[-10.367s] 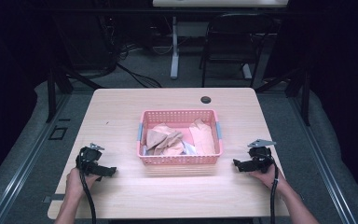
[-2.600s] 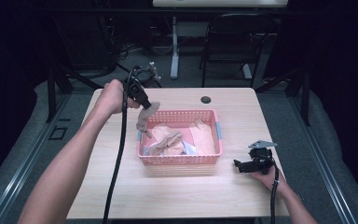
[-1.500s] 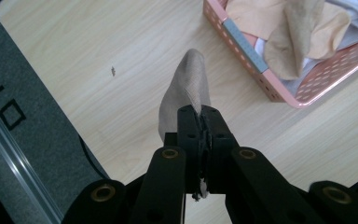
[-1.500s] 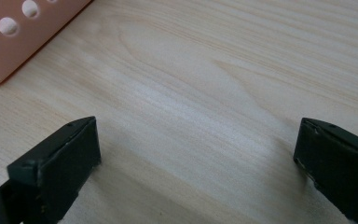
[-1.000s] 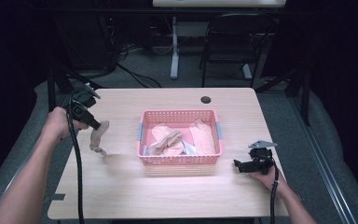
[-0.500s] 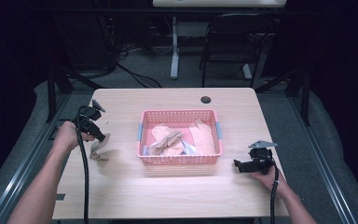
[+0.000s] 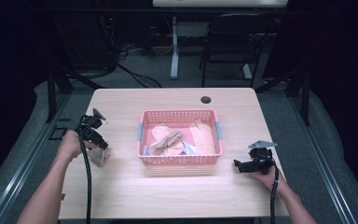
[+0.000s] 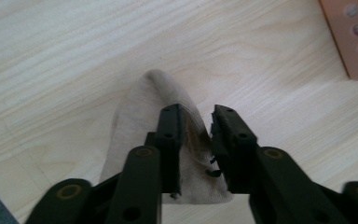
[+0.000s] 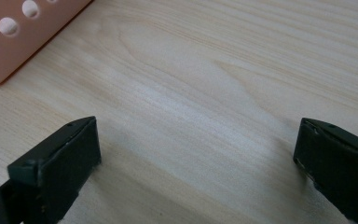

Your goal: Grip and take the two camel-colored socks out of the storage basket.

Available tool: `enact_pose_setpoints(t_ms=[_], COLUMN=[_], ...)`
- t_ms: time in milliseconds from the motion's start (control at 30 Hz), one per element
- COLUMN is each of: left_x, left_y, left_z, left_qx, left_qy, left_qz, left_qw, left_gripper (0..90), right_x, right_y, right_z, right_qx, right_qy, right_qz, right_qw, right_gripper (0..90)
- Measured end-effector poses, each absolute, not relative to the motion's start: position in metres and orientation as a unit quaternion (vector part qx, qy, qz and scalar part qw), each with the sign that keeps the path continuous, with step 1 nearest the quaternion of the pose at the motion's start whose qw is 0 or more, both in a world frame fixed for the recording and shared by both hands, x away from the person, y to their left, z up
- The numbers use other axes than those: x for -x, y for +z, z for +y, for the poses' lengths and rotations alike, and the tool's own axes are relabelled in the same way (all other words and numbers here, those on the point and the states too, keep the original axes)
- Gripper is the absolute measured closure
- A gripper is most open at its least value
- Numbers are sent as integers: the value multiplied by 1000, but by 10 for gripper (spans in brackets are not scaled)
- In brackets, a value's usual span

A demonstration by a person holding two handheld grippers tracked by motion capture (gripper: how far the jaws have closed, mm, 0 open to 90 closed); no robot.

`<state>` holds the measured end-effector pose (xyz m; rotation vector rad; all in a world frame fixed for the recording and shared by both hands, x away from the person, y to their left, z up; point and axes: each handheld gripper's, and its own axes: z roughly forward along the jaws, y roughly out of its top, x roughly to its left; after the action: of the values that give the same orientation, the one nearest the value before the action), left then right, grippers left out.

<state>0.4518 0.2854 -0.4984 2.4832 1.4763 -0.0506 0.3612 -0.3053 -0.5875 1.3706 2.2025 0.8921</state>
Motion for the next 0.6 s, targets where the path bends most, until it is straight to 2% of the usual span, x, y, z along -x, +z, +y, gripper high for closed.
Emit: enact_pose_setpoints(t_ms=[33,67,100,133,233,367,467,600], left_x=[-451,-451,-451,-450,-448,-443,-441,-440], left_y=[-496,-490,-485,-479,-464,-445,-433,-418], left_z=[286,286,286,287,288,286,285,284], left_qx=[-853,-848,-843,-842,-844,-848,-850,-852], left_qy=[-16,-4,7,10,20,33,38,43], left_qz=[506,514,521,522,516,507,502,496], left_qw=[128,131,132,137,142,150,154,161], left_gripper=[709,640,411,313,158,114,29,4], right_x=[-361,-361,-361,-361,-361,-361,-361,-361], right_y=[-588,-588,-588,-588,-588,-588,-588,-588], right_z=[-305,-305,-305,-305,-305,-305,-305,-305], right_qx=[-490,-490,-490,-490,-490,-490,-490,-490], right_qy=[319,319,319,319,319,319,319,319], right_qz=[787,787,787,787,787,787,787,787], right_qw=[198,198,198,198,198,198,198,198], right_gripper=[0,0,0,0,0,0,0,0])
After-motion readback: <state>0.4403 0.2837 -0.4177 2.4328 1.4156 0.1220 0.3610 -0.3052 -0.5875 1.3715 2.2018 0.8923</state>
